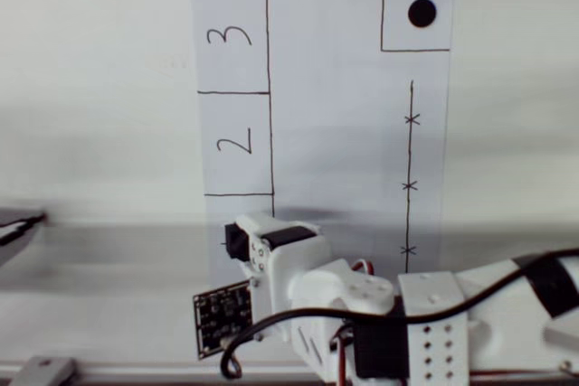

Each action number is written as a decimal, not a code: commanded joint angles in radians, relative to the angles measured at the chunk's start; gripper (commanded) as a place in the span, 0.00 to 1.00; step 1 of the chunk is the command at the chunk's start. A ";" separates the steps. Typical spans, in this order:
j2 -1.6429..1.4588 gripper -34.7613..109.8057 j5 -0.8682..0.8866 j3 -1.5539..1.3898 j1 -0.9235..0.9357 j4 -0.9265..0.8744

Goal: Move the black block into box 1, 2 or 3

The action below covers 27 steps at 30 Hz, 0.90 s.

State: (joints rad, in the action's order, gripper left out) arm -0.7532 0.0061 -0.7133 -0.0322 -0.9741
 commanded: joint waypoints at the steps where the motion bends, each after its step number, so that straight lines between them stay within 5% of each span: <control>1: -0.020 0.24 -0.002 0.075 -0.011 0.000; 27: 0.074 0.27 0.026 0.133 -0.049 0.054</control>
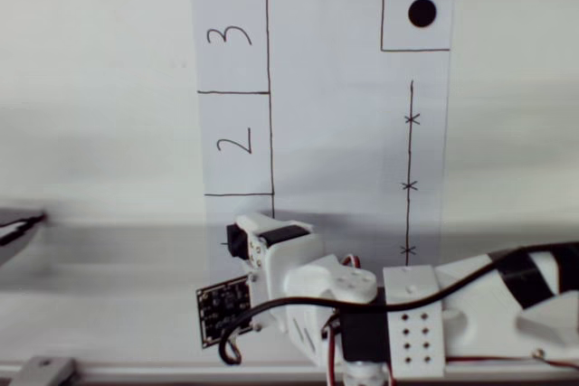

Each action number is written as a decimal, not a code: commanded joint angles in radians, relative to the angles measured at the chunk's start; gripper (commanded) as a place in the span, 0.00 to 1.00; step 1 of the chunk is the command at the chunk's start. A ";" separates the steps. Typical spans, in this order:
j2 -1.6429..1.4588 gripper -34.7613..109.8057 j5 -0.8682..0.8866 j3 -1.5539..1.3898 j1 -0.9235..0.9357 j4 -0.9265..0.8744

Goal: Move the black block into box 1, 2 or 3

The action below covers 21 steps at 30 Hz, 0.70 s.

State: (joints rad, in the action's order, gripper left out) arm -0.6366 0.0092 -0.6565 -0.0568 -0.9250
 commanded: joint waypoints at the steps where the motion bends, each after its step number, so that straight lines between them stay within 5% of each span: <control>1: -0.043 0.28 0.025 0.078 -0.026 0.005; 21: -0.046 0.40 0.012 0.087 -0.028 0.005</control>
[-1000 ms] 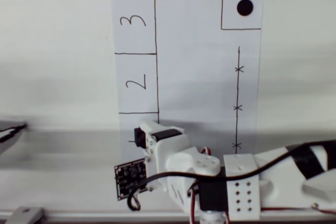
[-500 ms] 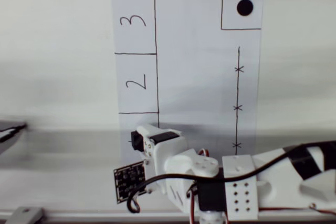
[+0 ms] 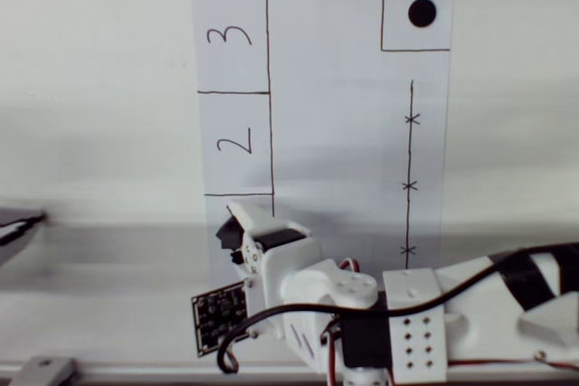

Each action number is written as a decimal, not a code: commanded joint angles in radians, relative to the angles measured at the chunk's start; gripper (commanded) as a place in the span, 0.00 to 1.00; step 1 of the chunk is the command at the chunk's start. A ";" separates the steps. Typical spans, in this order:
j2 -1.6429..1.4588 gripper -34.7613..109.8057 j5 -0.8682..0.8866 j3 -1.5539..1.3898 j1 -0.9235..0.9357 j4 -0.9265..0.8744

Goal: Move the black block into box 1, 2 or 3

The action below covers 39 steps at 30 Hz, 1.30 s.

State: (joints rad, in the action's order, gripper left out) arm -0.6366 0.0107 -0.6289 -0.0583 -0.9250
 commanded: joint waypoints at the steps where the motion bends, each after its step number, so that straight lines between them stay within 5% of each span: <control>1: -0.049 0.40 0.014 0.060 -0.026 0.005; 22: -0.373 0.41 0.049 -0.189 -0.048 0.003; 26: -0.480 0.37 0.052 -0.287 -0.049 0.003; 29: -0.581 0.24 0.054 -0.387 -0.049 0.005; 39: -0.957 0.24 0.026 -0.838 -0.026 0.100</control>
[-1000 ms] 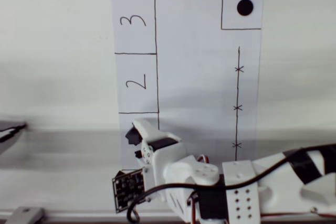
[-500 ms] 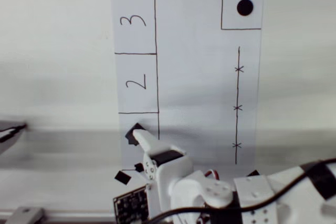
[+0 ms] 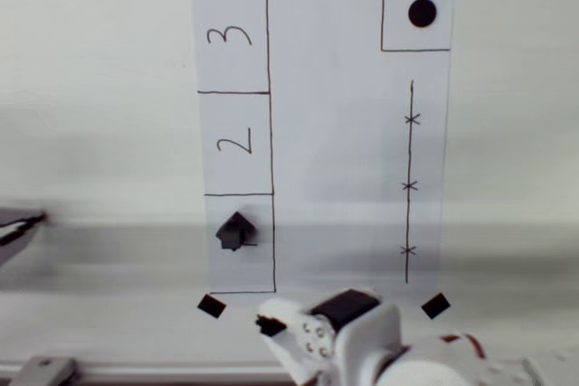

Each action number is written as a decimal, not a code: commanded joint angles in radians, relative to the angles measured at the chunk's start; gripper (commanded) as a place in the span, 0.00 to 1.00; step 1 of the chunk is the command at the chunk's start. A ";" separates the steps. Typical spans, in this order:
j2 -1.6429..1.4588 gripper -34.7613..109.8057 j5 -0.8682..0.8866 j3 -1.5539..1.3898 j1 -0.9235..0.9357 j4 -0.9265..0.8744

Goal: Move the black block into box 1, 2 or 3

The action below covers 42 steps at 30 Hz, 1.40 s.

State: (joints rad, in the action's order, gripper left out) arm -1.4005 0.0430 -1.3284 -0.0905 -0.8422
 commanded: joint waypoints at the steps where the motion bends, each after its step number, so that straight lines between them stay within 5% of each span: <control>1: -0.219 0.24 -0.014 -0.173 0.008 0.015; 42: -1.471 0.24 -0.209 -1.476 0.075 0.009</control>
State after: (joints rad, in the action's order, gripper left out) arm -2.7918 -0.1473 -2.7596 -0.0169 -0.8376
